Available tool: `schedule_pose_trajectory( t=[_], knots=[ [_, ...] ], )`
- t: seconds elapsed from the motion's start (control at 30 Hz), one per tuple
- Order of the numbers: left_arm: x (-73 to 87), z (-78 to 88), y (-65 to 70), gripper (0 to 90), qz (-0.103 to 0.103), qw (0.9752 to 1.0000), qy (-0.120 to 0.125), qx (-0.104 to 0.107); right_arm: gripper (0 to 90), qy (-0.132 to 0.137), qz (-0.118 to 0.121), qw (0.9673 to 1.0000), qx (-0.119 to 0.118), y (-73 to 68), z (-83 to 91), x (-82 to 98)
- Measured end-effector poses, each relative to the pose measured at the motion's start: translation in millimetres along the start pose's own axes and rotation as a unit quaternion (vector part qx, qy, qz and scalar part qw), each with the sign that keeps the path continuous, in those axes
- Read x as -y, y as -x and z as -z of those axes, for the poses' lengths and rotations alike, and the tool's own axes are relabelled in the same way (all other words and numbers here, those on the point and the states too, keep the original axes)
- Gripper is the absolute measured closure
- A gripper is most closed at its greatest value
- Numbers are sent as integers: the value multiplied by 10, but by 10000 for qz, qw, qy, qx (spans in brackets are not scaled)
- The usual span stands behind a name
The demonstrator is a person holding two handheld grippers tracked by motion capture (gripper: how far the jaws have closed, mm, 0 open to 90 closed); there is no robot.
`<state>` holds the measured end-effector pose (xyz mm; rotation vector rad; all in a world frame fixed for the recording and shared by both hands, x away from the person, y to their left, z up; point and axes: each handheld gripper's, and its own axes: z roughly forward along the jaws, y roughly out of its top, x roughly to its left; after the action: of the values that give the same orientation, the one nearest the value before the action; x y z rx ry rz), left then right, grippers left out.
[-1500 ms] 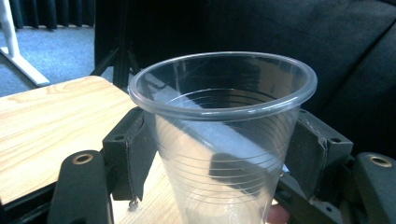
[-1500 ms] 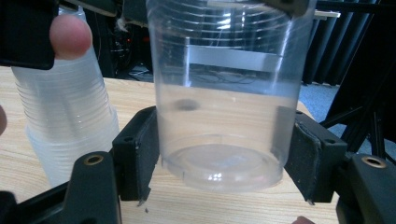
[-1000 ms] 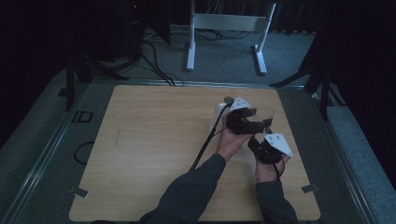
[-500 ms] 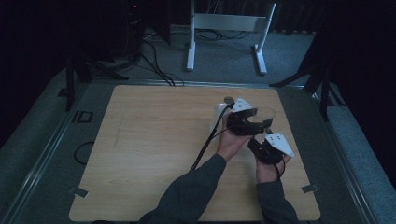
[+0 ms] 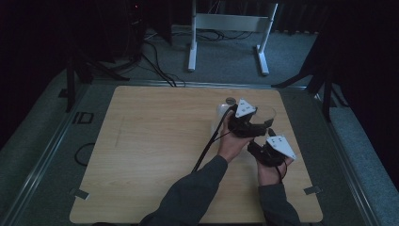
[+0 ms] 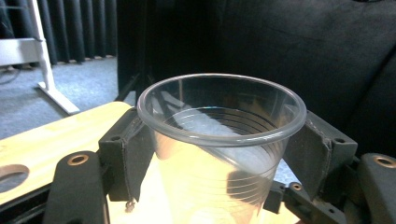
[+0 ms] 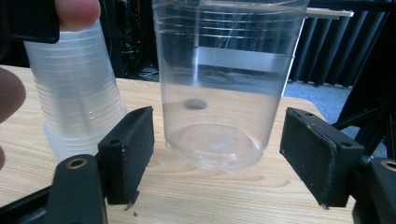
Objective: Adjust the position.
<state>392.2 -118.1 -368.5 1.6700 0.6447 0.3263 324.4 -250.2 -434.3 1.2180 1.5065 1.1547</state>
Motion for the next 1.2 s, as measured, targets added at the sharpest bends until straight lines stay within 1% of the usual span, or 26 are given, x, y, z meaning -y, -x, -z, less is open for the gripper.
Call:
schedule_pose_trajectory(
  t=[0.03, 0.1, 0.13, 0.2, 0.37, 0.43, 0.5, 0.6, 0.7, 0.77, 0.9, 1.07, 1.2],
  knots=[
    [0, 0, 0, 282, 0, 10000, 0, 0, 258, 0, 0, 10000, 0, 0, 0, 0],
    [2, -2, 11, 282, -90, 9999, 16, -142, 258, 9, 0, 10000, -9, 2, 7, 2],
    [3, -2, 12, 282, -111, 9998, 16, -174, 258, 6, 4, 10000, -6, 3, 8, 3],
    [4, -4, 10, 282, -101, 9998, 17, -173, 258, 5, 6, 10000, -6, 6, 9, 5],
    [32, -7, -33, 282, -64, 9994, 4, -340, 258, -5, 3, 10000, 15, 23, 24, 37],
    [51, -4, -48, 282, -57, 9993, -21, -373, 258, -17, 0, 10000, 23, 29, 29, 43],
    [73, -6, -57, 283, -61, 9991, -24, -411, 258, -35, -10, 10000, 46, 46, 40, 60],
    [90, -1, -61, 283, -122, 9988, -29, -473, 258, -35, -34, 10000, 74, 67, 60, 71],
    [93, 2, -56, 282, -152, 9986, -23, -497, 258, -24, -65, 9999, 111, 86, 72, 74],
    [97, 10, -48, 282, -231, 9983, -17, -542, 258, -31, -71, 9999, 136, 103, 79, 76],
    [122, 33, -45, 283, -264, 9979, 0, -584, 258, -41, -74, 9998, 180, 133, 88, 89],
    [146, 50, -34, 283, -310, 9978, 10, -593, 258, -41, -128, 9996, 232, 168, 96, 100],
    [157, 73, -17, 283, -384, 9975, 15, -594, 259, -10, -160, 9994, 298, 199, 106, 97]
  ],
)
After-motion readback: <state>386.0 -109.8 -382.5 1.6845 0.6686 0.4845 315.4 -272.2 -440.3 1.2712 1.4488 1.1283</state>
